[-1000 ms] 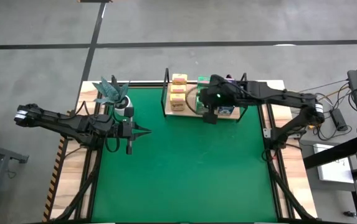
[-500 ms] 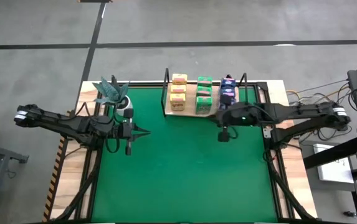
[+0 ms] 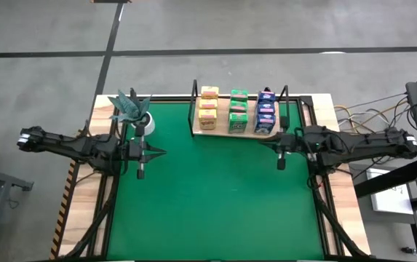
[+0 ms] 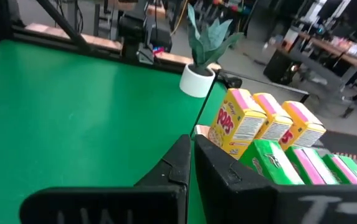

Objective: Stack cereal on shelf
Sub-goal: Return to Home Position

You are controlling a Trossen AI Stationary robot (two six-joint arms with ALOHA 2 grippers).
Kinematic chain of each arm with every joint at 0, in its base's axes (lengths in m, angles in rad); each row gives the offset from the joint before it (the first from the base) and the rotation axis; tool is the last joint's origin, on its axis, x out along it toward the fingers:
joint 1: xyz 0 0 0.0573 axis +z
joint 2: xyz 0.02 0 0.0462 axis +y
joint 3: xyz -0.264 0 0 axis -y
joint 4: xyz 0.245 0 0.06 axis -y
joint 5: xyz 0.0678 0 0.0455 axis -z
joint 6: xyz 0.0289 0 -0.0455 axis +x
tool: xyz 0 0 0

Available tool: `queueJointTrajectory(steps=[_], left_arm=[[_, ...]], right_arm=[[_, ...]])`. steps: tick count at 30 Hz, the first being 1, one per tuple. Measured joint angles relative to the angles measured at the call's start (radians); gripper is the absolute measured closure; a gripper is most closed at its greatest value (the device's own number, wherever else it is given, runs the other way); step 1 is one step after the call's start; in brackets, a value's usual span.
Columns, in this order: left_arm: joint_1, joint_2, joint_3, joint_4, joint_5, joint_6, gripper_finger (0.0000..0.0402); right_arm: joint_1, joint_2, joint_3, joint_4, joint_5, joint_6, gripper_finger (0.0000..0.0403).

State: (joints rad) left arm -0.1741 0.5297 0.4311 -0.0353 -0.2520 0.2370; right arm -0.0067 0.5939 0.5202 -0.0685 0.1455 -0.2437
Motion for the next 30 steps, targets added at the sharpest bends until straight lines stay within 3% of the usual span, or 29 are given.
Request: queueJointTrajectory(steps=[13,24,30], left_arm=[[0.001,-0.223,-0.188,0.103,0.000,-0.009,0.0398],[0.001,-0.420,-0.288,0.093,0.000,-0.015,0.0398],[0.002,-0.526,-0.340,0.071,0.000,-0.012,0.0398]], right_arm=[[0.000,-0.312,-0.229,0.072,-0.026,-0.027,0.0390],[0.000,-0.585,-0.400,0.099,-0.026,-0.045,0.0390],[0.000,-0.575,-0.443,0.117,-0.042,-0.069,0.0390]])
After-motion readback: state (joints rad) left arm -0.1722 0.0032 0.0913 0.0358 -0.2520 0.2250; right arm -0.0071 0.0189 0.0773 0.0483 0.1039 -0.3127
